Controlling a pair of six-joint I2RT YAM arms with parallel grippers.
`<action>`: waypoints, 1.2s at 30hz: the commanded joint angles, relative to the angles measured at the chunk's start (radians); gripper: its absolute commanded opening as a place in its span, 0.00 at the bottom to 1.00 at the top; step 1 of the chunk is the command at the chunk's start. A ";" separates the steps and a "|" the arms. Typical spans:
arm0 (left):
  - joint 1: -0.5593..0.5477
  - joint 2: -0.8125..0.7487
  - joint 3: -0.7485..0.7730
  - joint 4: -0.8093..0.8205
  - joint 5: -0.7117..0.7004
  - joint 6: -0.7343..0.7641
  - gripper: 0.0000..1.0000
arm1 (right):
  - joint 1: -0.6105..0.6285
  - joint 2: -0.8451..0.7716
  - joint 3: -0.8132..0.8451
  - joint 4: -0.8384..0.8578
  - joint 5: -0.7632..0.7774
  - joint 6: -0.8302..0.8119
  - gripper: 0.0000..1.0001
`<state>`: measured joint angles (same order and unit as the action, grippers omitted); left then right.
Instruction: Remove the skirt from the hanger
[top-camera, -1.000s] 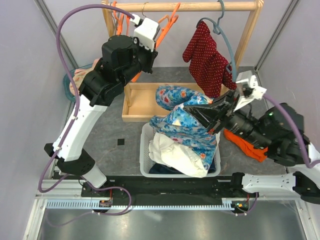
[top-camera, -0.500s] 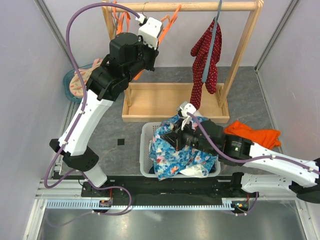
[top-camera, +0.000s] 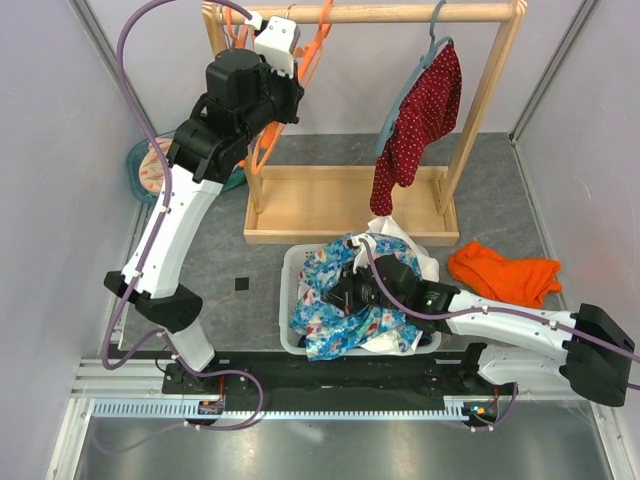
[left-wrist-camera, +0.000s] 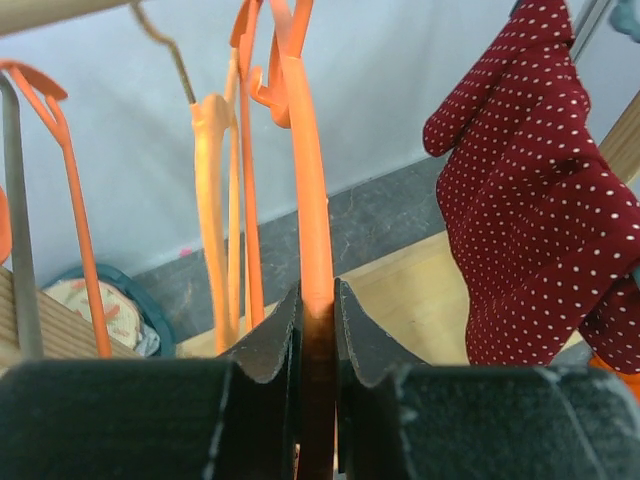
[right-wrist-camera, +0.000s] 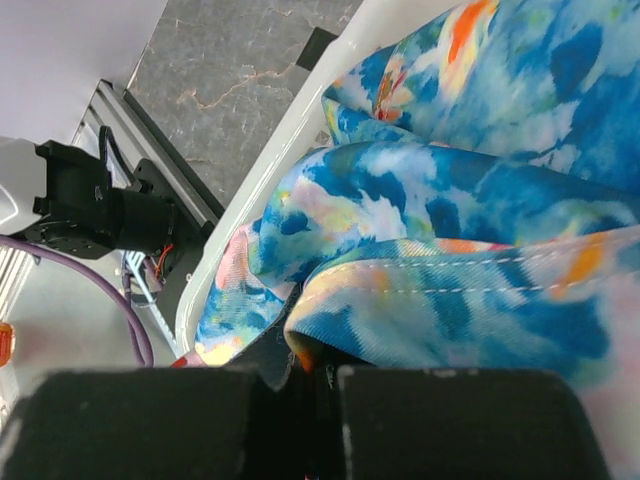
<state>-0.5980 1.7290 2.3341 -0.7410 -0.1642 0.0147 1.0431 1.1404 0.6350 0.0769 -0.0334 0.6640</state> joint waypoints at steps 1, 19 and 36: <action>0.038 0.015 0.048 0.012 0.109 -0.131 0.02 | -0.005 0.042 -0.037 0.139 -0.052 0.049 0.00; 0.040 -0.055 -0.053 -0.026 0.210 -0.133 0.40 | -0.061 0.278 -0.095 0.254 -0.103 0.111 0.00; 0.038 -0.223 -0.085 0.045 0.224 -0.016 0.81 | -0.061 0.240 0.063 0.067 -0.051 0.034 0.31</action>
<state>-0.5583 1.5753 2.2658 -0.7689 0.0368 -0.0685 0.9863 1.4536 0.5854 0.3836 -0.1551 0.7856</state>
